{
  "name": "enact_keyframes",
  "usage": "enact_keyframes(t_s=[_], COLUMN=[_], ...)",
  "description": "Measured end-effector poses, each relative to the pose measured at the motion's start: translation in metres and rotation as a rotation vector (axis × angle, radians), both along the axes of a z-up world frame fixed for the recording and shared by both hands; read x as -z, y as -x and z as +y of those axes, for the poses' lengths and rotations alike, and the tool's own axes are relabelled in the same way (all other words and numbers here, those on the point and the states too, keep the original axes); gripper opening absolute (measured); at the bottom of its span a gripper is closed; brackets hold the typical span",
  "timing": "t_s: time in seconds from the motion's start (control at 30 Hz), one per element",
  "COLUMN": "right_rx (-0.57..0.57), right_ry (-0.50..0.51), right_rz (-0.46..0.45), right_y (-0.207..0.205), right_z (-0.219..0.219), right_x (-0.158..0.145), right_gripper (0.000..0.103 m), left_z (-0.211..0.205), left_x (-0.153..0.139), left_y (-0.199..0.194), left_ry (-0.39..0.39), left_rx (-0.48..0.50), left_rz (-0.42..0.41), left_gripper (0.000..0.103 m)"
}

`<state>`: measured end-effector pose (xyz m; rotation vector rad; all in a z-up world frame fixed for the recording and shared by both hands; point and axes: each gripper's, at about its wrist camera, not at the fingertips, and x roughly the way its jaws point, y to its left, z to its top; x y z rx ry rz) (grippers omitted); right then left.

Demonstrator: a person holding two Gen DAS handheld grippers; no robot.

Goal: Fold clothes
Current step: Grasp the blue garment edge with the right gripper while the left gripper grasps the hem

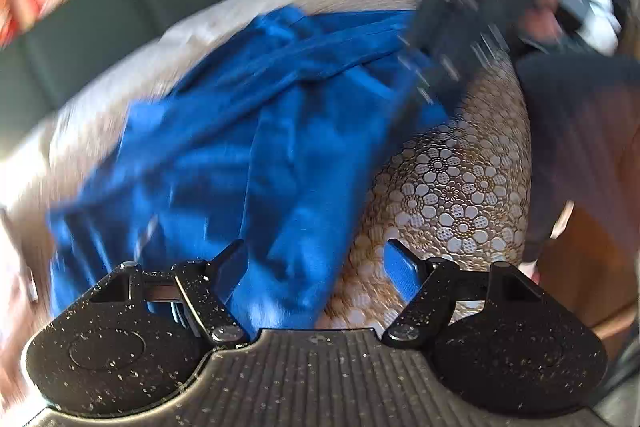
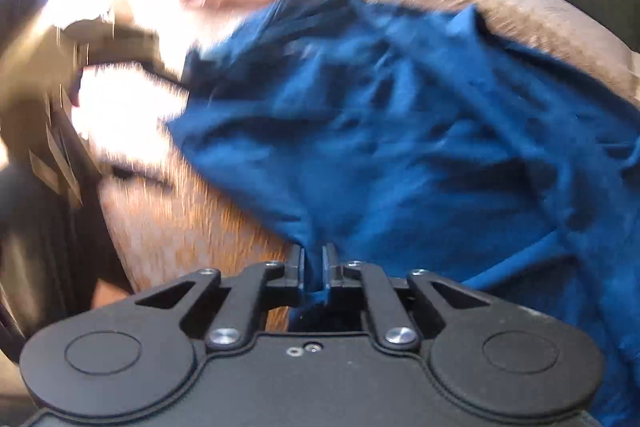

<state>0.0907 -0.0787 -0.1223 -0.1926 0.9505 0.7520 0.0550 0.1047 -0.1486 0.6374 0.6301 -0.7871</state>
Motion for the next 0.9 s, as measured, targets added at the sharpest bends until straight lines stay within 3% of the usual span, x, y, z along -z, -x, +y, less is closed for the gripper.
enact_keyframes(t_s=[0.23,0.27,0.33,0.43,0.6,0.77,0.9], right_rx=[0.105,0.117,0.124,0.132,0.099,0.047,0.098], right_ry=[-0.14,-0.152,-0.162,-0.168,-0.111,0.057,0.176], right_rz=[0.066,0.074,0.081,0.091,0.069,-0.035,-0.103], right_y=[-0.029,-0.03,-0.033,-0.036,-0.026,0.012,0.028], right_z=[-0.029,-0.03,-0.031,-0.032,-0.028,-0.037,-0.049], right_x=[-0.031,-0.031,-0.03,-0.027,-0.018,0.0,0.016], right_gripper=[0.103,0.103,0.103,0.103,0.103,0.103,0.103], left_z=[-0.026,-0.028,-0.03,-0.025,-0.007,-0.001,-0.004], left_x=[0.02,0.021,0.022,0.018,-0.008,-0.033,-0.048], left_y=[-0.013,-0.016,-0.023,-0.031,-0.046,-0.06,-0.071], left_ry=[-0.149,-0.156,-0.158,-0.132,-0.01,0.119,0.195], left_rx=[0.083,0.073,0.045,-0.014,-0.155,-0.258,-0.326], left_rz=[-0.169,-0.168,-0.132,-0.085,-0.039,0.005,0.019], left_gripper=[0.071,0.065,0.027,0.012,0.01,0.01,0.01])
